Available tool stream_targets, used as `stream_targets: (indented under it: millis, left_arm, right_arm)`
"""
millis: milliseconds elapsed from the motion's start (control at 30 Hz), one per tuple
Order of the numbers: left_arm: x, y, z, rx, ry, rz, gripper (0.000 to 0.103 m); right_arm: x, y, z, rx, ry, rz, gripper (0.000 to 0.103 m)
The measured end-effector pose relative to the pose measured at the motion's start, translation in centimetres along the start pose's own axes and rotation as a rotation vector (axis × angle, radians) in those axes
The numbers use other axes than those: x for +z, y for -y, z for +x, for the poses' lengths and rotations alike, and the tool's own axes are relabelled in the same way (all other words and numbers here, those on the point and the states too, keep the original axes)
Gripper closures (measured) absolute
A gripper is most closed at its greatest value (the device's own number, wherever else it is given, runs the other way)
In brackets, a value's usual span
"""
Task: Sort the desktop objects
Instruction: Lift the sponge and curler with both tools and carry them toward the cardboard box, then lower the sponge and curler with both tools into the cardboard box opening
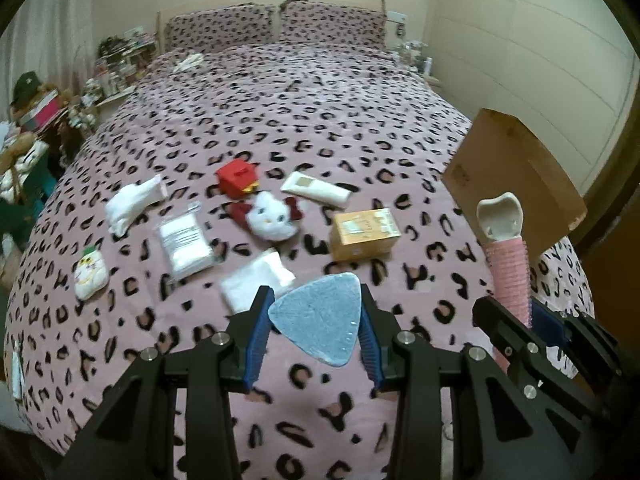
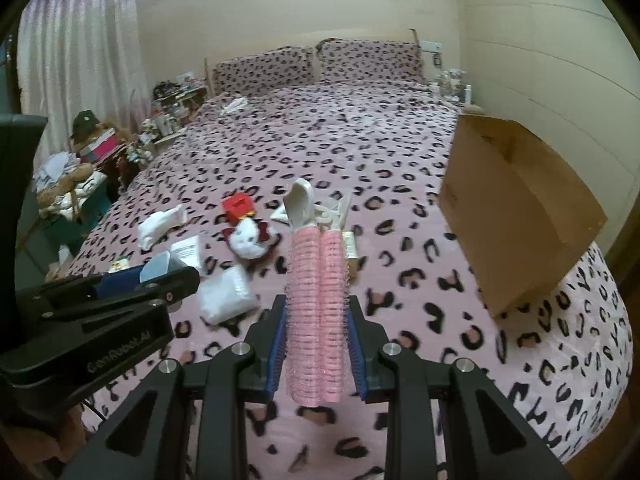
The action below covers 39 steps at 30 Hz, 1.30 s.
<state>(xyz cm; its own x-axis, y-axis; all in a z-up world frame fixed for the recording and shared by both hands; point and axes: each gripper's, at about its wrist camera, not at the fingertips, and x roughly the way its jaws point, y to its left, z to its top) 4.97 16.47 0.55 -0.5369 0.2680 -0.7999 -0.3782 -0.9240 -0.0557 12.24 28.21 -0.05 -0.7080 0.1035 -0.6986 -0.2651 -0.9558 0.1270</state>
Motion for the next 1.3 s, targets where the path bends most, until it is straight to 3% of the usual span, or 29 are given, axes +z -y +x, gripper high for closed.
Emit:
stream_targets:
  millis: [533,1300]
  left_arm:
    - [2.7,8.2,3.3,-0.117,-0.009,0.131,0.062]
    - [4.1,14.5,5.1,-0.180,-0.018,0.230,0.062]
  right_arm:
    - [0.7,7.9,-0.5,-0.102,0.016,0.114,0.075]
    - [1.0,12.4,-1.6,-0.152,0.051,0.152,0.075]
